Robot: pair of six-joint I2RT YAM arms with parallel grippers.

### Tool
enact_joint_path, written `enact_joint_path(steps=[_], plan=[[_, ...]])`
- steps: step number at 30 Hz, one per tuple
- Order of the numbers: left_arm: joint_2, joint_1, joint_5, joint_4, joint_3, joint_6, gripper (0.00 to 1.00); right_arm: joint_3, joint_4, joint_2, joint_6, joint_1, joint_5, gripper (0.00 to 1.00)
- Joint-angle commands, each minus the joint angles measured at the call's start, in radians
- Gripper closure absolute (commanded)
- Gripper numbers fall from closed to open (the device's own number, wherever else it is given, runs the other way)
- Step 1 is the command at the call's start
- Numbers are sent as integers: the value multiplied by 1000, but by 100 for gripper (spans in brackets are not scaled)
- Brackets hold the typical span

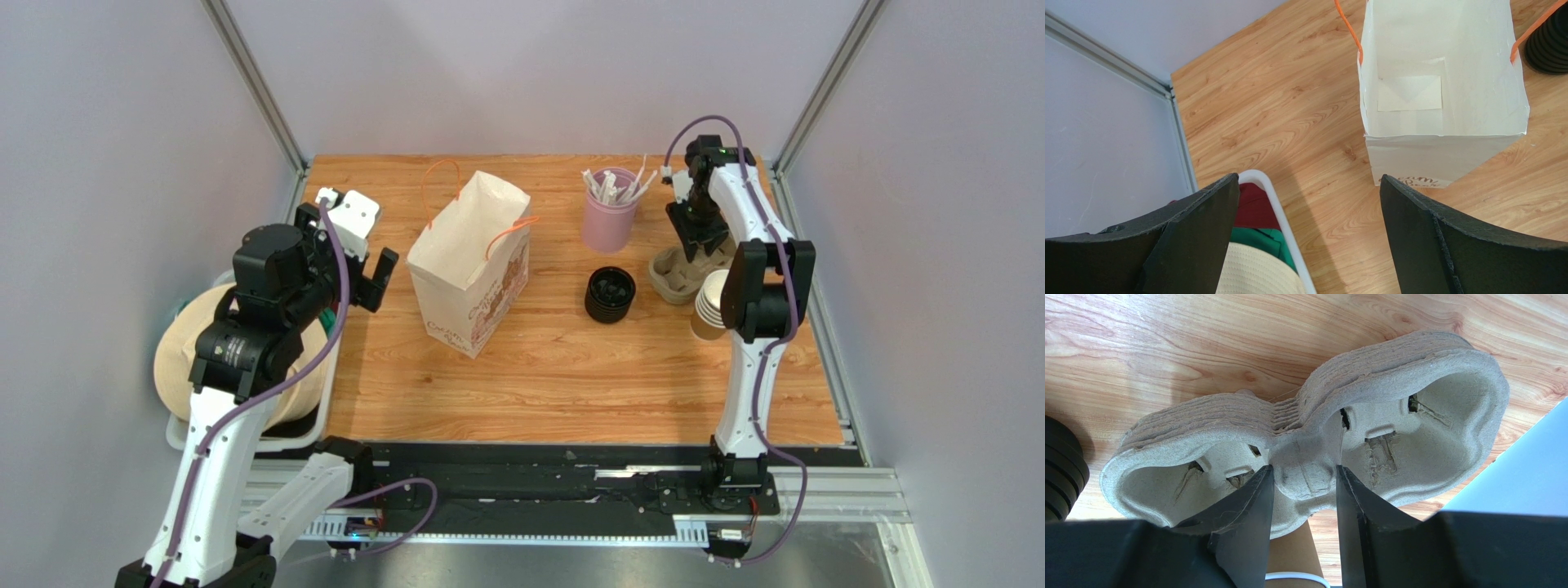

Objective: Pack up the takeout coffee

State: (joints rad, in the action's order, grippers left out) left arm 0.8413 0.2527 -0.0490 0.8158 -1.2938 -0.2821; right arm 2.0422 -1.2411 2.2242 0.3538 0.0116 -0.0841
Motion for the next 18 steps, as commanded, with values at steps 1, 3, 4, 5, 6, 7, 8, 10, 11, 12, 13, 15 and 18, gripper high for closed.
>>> enact_joint_path(steps=[1,3,4,5,6,7,8,10,11,12,13,15,18], plan=[[-8,-10,-20,-40,4,24,6,-5,-6,-6,2,-2,18,71],[-10,-13,-23,-40,4,24,6,-7,-6,-15,2,-2,29,75],[-8,-15,-25,-38,4,27,6,-8,-6,-18,2,-2,33,76],[-8,-15,-26,-38,4,26,6,-8,-6,-23,2,-2,35,76],[-10,-16,-29,-40,4,29,6,-8,-6,-32,2,-2,41,76],[-10,-16,-31,-38,4,29,6,-8,-4,-38,2,-1,47,76],[-8,-18,-31,-38,4,27,6,-7,-4,-46,2,-2,50,76],[-8,-20,-34,-37,4,29,6,-5,-1,-67,-1,-2,66,76],[-5,-20,-32,-38,4,31,6,-4,-1,-75,-3,-2,70,76],[-7,-21,-34,-37,4,32,6,-2,-3,-90,-3,-2,70,76],[-5,-21,-35,-37,4,29,6,-2,2,-96,-4,-2,67,76],[-5,-23,-37,-38,4,29,6,-4,3,-112,-4,-2,106,76],[1,-23,-38,-38,2,32,6,-4,6,-124,-7,-2,106,76]])
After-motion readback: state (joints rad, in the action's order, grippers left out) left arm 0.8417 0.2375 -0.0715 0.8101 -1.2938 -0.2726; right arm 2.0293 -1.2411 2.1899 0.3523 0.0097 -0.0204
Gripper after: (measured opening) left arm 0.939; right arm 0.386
